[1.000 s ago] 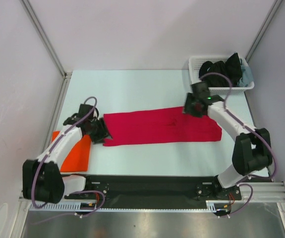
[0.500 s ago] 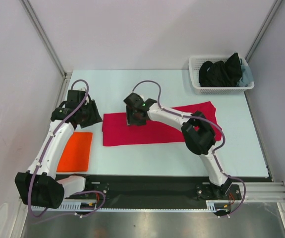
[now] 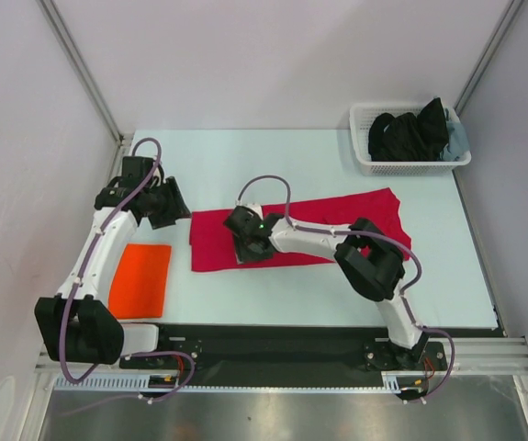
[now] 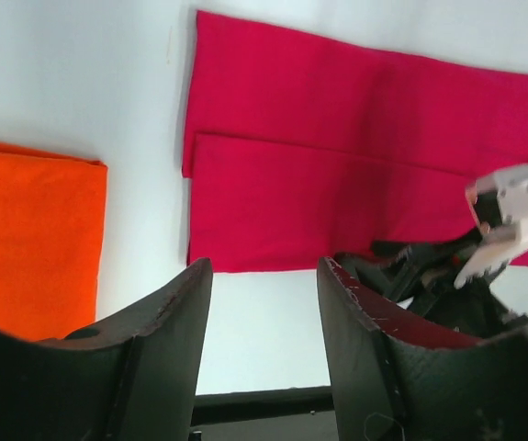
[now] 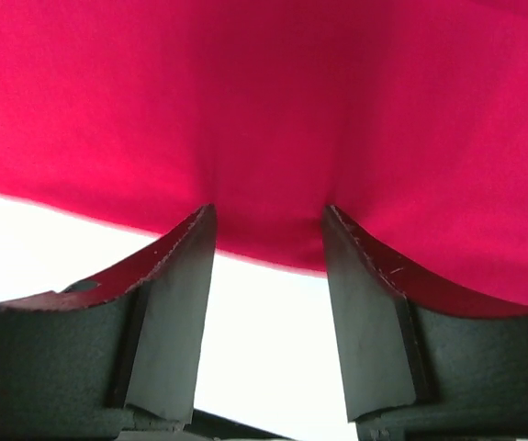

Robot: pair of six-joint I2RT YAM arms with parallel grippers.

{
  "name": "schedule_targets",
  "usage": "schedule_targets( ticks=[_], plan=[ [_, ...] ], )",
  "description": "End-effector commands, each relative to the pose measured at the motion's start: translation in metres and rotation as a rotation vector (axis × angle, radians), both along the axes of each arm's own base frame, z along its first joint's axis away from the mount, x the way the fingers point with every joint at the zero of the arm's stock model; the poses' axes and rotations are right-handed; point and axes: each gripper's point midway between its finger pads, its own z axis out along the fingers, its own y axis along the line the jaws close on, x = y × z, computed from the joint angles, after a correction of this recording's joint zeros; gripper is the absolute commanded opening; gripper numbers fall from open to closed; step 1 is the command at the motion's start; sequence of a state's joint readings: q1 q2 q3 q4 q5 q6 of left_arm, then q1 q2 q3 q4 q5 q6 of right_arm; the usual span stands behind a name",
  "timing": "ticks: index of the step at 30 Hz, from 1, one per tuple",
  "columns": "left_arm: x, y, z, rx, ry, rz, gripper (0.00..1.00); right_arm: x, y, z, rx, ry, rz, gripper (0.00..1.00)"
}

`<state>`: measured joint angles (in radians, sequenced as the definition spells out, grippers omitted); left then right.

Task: Fold and stack the t-shirts
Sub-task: Fold the tshirt

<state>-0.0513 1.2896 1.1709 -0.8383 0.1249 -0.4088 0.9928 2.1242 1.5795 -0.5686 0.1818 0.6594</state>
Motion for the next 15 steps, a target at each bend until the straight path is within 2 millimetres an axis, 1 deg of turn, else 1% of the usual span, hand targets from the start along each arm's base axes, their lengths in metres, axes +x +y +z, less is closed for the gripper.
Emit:
schedule_targets(
  ticks=[1, 2, 3, 4, 5, 6, 7, 8, 10, 11, 13, 14, 15],
  plan=[
    [0.008, -0.008, 0.008, -0.033, -0.043, -0.04, 0.55, -0.062, -0.052, -0.032, -0.19, 0.105, 0.028, 0.55],
    [0.005, -0.009, 0.003, -0.037, -0.029, -0.042, 0.55, -0.078, -0.069, -0.039, -0.223, 0.126, 0.026, 0.55],
    [0.004, -0.011, 0.002, -0.042, -0.031, -0.047, 0.55, -0.094, -0.074, -0.039, -0.228, 0.132, 0.041, 0.55],
    [0.003, -0.014, 0.0, -0.05, -0.03, -0.052, 0.55, -0.101, -0.075, -0.024, -0.187, 0.117, 0.037, 0.56],
    [0.0, -0.016, -0.007, -0.053, -0.016, -0.059, 0.55, -0.11, -0.079, -0.02, -0.174, 0.125, 0.008, 0.56],
    [-0.002, -0.021, -0.01, -0.055, -0.013, -0.071, 0.55, -0.12, -0.094, -0.024, -0.198, 0.135, 0.001, 0.56],
    [-0.003, -0.023, -0.014, -0.057, -0.005, -0.079, 0.56, -0.122, -0.095, -0.015, -0.182, 0.121, -0.008, 0.57],
    [-0.006, -0.026, -0.02, -0.061, 0.014, -0.084, 0.56, -0.122, -0.101, 0.001, -0.166, 0.105, -0.031, 0.58],
    [-0.008, -0.035, -0.029, -0.063, 0.04, -0.112, 0.56, -0.108, -0.111, 0.022, -0.151, 0.053, -0.088, 0.69],
    [-0.008, -0.037, -0.032, -0.065, 0.051, -0.115, 0.56, -0.104, -0.119, 0.04, -0.134, 0.036, -0.119, 0.75],
    [-0.008, -0.045, -0.037, -0.059, 0.06, -0.138, 0.57, -0.09, -0.131, 0.055, -0.102, 0.023, -0.171, 0.99],
    [-0.005, -0.05, -0.04, -0.056, 0.066, -0.157, 0.59, -0.073, -0.141, 0.068, -0.045, 0.027, -0.226, 1.0],
    [-0.004, -0.053, -0.037, -0.056, 0.056, -0.169, 0.59, -0.062, -0.15, 0.071, -0.018, 0.037, -0.268, 1.0]
  ],
)
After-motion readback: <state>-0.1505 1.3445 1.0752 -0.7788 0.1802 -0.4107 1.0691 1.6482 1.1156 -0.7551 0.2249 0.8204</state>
